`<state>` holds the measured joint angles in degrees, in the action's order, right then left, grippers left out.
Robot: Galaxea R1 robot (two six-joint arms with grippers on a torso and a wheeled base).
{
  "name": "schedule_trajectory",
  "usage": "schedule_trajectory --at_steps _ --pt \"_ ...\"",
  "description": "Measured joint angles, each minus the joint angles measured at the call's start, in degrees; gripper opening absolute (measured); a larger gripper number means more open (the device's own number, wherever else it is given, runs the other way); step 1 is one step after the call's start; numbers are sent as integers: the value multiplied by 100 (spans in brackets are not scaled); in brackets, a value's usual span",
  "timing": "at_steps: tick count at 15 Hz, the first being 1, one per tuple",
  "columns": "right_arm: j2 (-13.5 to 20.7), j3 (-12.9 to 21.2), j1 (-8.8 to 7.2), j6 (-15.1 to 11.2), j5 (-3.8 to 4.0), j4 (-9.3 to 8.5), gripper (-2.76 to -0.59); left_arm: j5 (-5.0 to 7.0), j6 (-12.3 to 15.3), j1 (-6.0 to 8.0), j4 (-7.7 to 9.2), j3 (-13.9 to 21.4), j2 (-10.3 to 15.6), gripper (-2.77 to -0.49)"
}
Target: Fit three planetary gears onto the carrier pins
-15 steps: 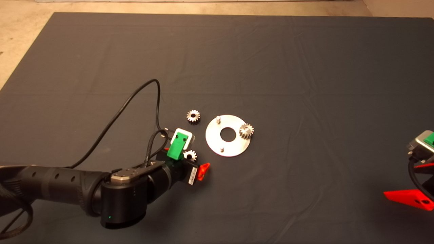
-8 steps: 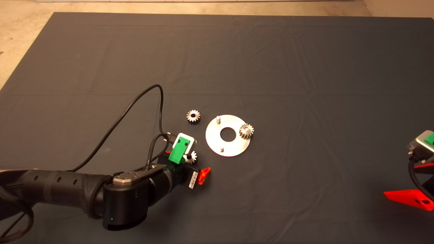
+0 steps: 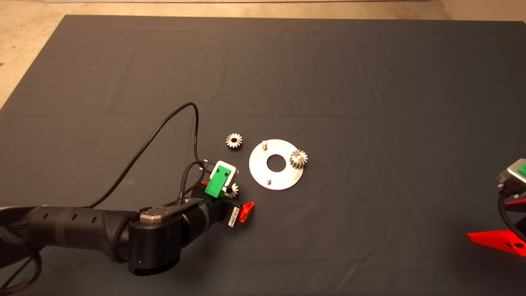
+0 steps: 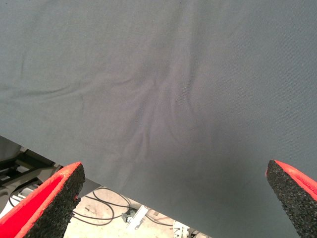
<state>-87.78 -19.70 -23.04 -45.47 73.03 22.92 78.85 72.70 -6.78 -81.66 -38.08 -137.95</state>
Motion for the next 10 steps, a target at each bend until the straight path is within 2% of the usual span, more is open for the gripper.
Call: schedule_trajectory --at_steps 10 --pt "0 -2 0 0 0 1 -62 -2 -13 4 2 0 2 -50"
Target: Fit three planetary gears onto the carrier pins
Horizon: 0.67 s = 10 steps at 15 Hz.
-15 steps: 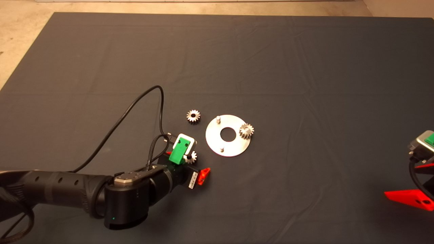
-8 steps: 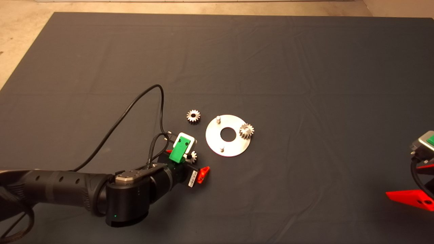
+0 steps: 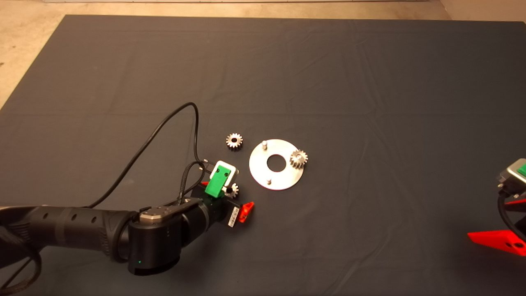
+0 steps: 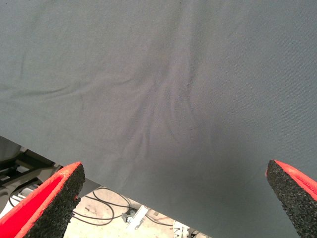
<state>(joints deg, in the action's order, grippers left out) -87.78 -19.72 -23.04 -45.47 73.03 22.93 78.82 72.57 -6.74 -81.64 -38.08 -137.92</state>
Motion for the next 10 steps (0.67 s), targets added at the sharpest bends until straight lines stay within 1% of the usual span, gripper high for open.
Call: schedule_trajectory --at_steps 2,3,4,5,6,7,9,10 --pt "0 0 2 28 0 0 -62 2 -9 27 0 2 0 -58" --pt "0 0 2 46 -2 0 -62 2 -24 30 0 11 0 -58" --pt "0 0 2 123 1 0 -62 6 -24 47 2 38 0 -63" --pt "0 -1 0 215 0 0 -62 6 -27 74 0 71 0 -72" --pt "0 -1 2 219 -2 0 -62 4 -28 84 -1 82 0 -73" --pt "2 -1 0 219 0 0 -62 23 -27 96 2 99 0 -74" --pt "2 -11 2 219 0 0 -62 86 -28 173 2 269 0 -86" --pt "18 -11 2 219 -5 0 -62 122 -28 204 1 336 -2 -87"
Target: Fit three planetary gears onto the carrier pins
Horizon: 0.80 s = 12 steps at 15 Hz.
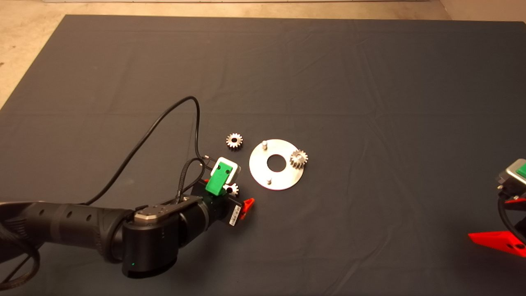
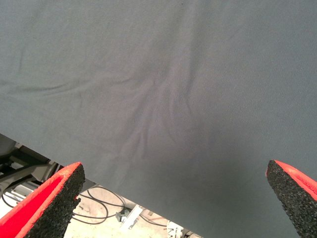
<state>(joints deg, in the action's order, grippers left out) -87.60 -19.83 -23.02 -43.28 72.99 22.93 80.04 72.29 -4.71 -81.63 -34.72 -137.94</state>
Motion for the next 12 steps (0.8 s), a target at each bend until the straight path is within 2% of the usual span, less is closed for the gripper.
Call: schedule_trajectory --at_steps 3,6,9,12 --pt "69 0 0 1 0 0 -62 52 0 -2 -1 29 2 -101" --pt "98 0 -2 1 0 0 -62 52 0 -2 -1 29 4 -115" --pt "113 -1 -2 17 2 1 -62 55 0 -2 -3 24 2 -115" --pt "113 -1 -2 20 0 0 -62 52 0 -4 -3 16 4 -130"
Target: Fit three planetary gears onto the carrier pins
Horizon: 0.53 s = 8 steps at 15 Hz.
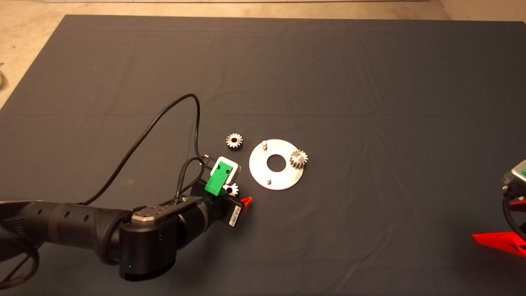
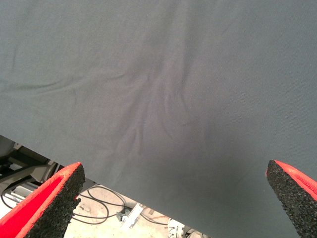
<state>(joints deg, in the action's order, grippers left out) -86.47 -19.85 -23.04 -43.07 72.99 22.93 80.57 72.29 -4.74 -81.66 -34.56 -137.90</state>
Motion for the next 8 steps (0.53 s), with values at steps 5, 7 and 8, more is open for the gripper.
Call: schedule_trajectory --at_steps 5,7,8 --pt "38 -2 0 21 -5 2 -62 0 0 0 0 -72 -2 -144" --pt "102 -2 0 132 -9 2 -62 -2 0 0 0 -96 -2 -145" --pt "141 -2 0 169 -11 1 -62 -2 0 0 0 -99 -4 -157"
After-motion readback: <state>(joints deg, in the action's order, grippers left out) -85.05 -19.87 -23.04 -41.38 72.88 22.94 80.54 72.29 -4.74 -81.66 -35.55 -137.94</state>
